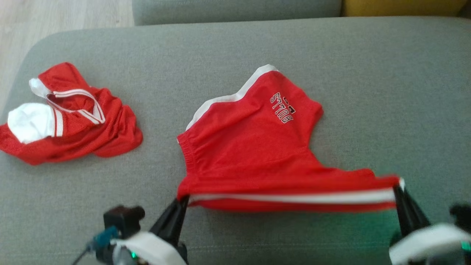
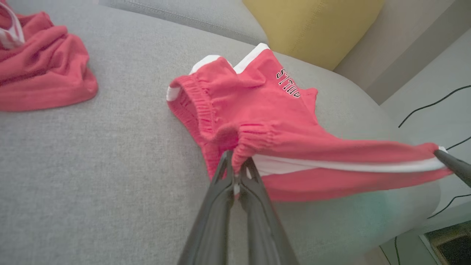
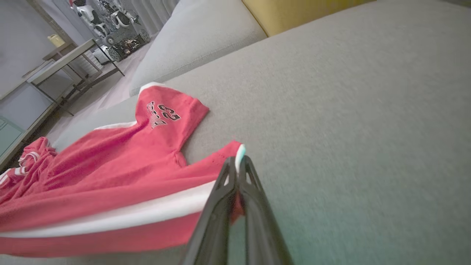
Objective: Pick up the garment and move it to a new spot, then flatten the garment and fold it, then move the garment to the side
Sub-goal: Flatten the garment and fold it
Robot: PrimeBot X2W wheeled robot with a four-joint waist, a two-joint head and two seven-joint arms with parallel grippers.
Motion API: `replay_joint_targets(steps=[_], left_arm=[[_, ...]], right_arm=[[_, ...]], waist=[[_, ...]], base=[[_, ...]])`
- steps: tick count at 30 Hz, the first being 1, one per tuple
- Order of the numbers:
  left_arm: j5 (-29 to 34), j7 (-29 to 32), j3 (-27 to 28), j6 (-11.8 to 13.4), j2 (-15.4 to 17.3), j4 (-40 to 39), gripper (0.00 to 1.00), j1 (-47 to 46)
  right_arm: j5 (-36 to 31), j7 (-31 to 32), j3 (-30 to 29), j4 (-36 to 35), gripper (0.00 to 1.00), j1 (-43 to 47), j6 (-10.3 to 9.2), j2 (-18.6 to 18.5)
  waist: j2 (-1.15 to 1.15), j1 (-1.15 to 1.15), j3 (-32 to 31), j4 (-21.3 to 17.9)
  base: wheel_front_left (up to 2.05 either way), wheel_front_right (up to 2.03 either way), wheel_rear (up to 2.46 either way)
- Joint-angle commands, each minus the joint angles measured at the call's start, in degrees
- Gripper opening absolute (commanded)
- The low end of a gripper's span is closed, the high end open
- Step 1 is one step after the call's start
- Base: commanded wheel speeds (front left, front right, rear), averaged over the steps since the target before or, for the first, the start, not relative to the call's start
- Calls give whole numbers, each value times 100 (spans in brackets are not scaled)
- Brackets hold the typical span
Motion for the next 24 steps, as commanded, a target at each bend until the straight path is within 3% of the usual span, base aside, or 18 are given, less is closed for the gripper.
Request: replay_joint_targets(steps=[1, 10, 15, 24], left_arm=[[-65, 4, 308, -56, 121, -94, 0, -577], [-387, 129, 480, -403, -74, 562, 0, -1833], [-592, 148, 500, -621, -272, 1064, 0, -2436], [-661, -85, 432, -902, -591, 1784, 0, -3244]], right_arm=[[-170, 74, 119, -121, 0, -719, 37, -102], [-654, 207, 605, 935, 0, -2894, 37, -102], [-848, 14, 690, 1872, 0, -4122, 37, -120], [-897, -465, 828, 3381, 0, -5570, 37, -357]], waist=[[0, 1, 115, 20], [0, 1, 774, 271], [0, 1, 1099, 514], [0, 1, 1475, 911]], base=[[0, 0, 0], [0, 0, 0], [0, 0, 0], [0, 0, 0]])
